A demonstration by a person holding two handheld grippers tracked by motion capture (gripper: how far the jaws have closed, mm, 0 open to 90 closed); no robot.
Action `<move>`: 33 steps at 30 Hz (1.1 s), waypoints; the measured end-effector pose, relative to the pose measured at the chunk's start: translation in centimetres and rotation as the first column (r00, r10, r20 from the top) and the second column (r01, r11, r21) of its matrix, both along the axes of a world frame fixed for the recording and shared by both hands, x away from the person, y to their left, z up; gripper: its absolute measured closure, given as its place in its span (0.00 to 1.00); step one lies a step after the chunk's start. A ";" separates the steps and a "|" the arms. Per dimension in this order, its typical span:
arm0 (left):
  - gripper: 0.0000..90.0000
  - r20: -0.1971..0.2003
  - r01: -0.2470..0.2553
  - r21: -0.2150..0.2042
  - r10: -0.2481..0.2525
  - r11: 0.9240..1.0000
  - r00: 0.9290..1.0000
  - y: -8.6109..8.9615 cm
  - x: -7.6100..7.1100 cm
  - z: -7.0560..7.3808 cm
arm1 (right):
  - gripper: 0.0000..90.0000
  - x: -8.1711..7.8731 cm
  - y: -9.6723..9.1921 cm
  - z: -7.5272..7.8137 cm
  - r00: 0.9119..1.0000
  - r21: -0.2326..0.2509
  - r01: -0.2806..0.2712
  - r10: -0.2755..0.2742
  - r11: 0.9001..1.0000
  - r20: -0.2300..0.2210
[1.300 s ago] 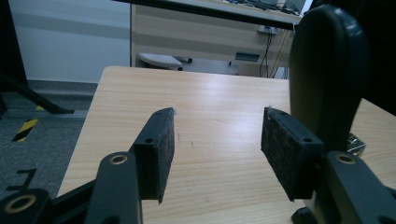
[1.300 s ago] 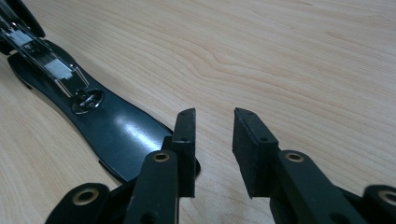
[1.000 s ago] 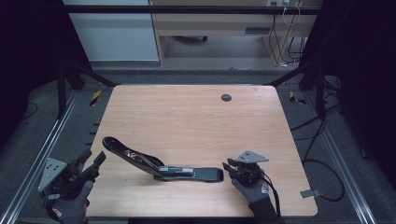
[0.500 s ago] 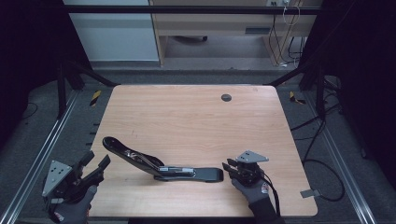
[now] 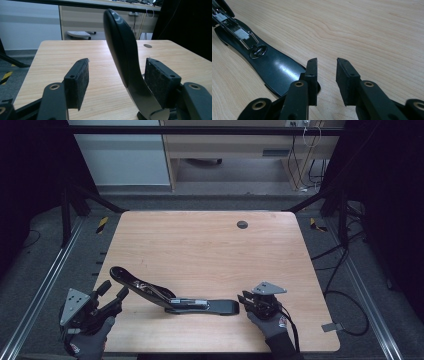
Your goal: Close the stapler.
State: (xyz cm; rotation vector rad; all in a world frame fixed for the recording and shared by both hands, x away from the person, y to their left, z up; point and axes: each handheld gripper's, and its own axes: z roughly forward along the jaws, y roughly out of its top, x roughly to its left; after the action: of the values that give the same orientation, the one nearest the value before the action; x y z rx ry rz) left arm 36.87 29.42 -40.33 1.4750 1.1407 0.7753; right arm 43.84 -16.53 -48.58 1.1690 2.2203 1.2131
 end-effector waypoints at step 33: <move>0.57 0.005 -0.038 -0.001 0.038 0.999 0.999 -2.3 2.7 0.2 | 1.00 -1.5 0.8 -0.8 0.999 0.006 -0.034 0.034 0.999 -0.019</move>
State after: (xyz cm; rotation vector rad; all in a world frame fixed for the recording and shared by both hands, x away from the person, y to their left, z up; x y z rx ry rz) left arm 39.57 27.11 -40.11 1.4529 1.1683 0.8044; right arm 42.31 -15.70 -49.41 1.1537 2.2607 1.2278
